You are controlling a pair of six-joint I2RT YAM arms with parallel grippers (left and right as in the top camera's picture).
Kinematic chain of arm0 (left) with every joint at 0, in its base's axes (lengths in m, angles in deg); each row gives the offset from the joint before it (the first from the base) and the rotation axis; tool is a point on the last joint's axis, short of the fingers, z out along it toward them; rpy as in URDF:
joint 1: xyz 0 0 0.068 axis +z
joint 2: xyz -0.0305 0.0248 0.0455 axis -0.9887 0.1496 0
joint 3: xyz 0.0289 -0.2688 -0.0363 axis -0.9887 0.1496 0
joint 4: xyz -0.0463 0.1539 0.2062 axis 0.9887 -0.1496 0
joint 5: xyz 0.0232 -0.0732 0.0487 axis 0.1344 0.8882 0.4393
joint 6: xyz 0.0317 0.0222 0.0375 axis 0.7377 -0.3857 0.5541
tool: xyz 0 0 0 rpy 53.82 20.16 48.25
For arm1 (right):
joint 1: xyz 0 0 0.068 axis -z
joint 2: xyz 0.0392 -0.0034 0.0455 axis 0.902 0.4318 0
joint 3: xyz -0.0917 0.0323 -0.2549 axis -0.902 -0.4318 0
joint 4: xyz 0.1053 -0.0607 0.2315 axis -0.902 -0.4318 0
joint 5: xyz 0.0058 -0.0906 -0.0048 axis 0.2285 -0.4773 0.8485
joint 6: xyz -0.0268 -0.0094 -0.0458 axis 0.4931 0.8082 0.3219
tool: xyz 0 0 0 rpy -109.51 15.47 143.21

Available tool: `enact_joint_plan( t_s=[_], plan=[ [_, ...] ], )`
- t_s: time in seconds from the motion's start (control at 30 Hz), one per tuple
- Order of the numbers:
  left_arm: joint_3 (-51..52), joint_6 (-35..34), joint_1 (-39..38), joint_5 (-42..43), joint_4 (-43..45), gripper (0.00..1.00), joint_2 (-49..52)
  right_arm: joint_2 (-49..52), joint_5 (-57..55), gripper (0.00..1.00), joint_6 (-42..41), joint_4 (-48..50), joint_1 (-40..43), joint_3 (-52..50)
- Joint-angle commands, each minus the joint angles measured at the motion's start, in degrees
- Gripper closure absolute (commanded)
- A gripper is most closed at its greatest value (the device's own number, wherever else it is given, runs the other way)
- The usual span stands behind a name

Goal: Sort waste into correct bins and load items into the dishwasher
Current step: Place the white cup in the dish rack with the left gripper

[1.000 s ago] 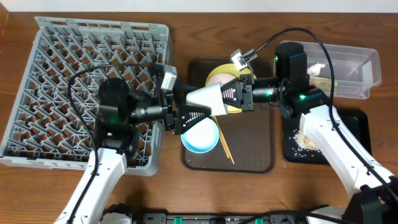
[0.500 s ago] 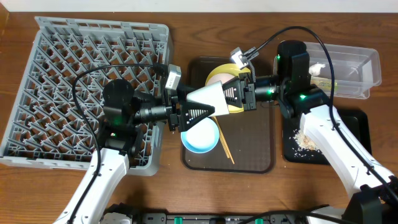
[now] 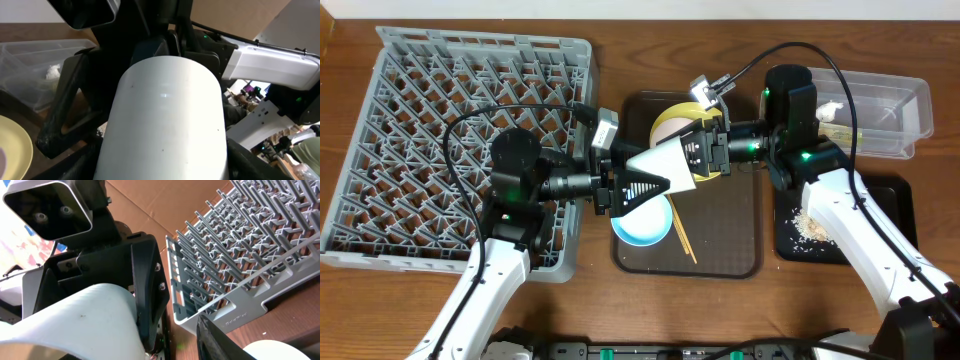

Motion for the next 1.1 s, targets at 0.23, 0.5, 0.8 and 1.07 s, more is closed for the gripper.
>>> enact_joint_plan(
  t_s=[0.23,0.5,0.8,1.07],
  plan=[
    [-0.9,7.2,8.8,1.7,-5.4,0.51,0.0,0.2,-0.3,0.5,1.4,-7.3,6.6,0.2],
    [-0.9,11.6,18.3,-8.0,-18.4,0.53,0.0,0.2,-6.3,0.54,4.9,-11.7,10.6,0.2],
    [-0.9,11.6,25.4,-25.5,-27.7,0.71,-0.5,0.1,-24.5,0.62,13.9,-26.1,10.7,0.4],
    [-2.5,13.0,27.2,-42.4,-41.9,0.81,-7.0,0.1,-39.3,0.62,22.9,-42.3,10.7,5.6]
  ],
)
